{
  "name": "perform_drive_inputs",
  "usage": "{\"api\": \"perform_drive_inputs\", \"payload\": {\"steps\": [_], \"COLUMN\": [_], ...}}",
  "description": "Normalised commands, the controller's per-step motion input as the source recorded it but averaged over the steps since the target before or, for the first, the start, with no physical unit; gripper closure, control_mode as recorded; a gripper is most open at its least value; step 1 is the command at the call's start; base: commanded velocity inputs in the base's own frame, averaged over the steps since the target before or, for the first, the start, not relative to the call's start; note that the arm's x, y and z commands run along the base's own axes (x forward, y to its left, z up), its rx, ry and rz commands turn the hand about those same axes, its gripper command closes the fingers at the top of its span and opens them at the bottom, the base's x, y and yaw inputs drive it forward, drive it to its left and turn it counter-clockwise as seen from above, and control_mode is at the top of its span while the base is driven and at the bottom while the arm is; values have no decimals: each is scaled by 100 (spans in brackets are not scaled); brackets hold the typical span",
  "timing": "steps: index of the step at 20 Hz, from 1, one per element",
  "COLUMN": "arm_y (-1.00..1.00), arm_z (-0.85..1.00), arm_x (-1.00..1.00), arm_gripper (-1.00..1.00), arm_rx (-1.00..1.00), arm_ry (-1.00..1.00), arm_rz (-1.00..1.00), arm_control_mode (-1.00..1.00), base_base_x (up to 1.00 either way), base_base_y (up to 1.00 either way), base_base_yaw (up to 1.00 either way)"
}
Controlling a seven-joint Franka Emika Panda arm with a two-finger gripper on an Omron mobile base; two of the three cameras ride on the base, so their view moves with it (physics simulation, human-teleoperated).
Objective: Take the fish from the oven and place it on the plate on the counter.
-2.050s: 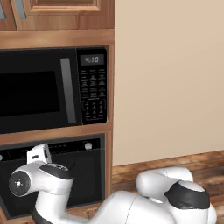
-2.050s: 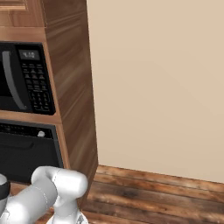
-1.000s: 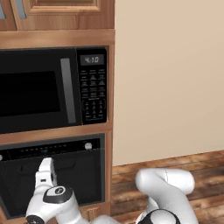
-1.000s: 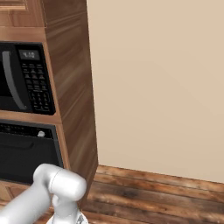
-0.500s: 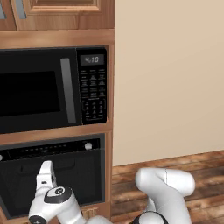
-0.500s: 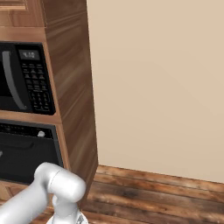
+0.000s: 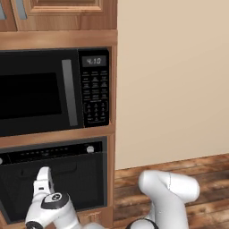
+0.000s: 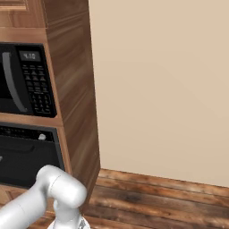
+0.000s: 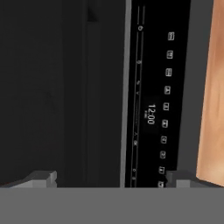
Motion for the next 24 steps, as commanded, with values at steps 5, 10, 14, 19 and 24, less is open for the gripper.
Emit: {"api": "perform_drive_inputs", "payload": {"steps": [5,10,14,19,24], "arm_y": [11,9,11,11,16], "arm_z": [-3,-17,-28,-28,-14], "arm_x": [34,25,18,24,26], "arm_gripper": [-100,-100,-100,-100,-100], "arm_rx": [0,0,0,0,0], "arm_ry": [3,0,0,0,0], "arm_rz": [0,0,0,0,0], "arm_control_mode": [-100,-100,-100,-100,-100], "base_base_x": [0,0,0,0,0], "base_base_y": [0,0,0,0,0], "base_base_yaw": [0,0,0,0,0]}}
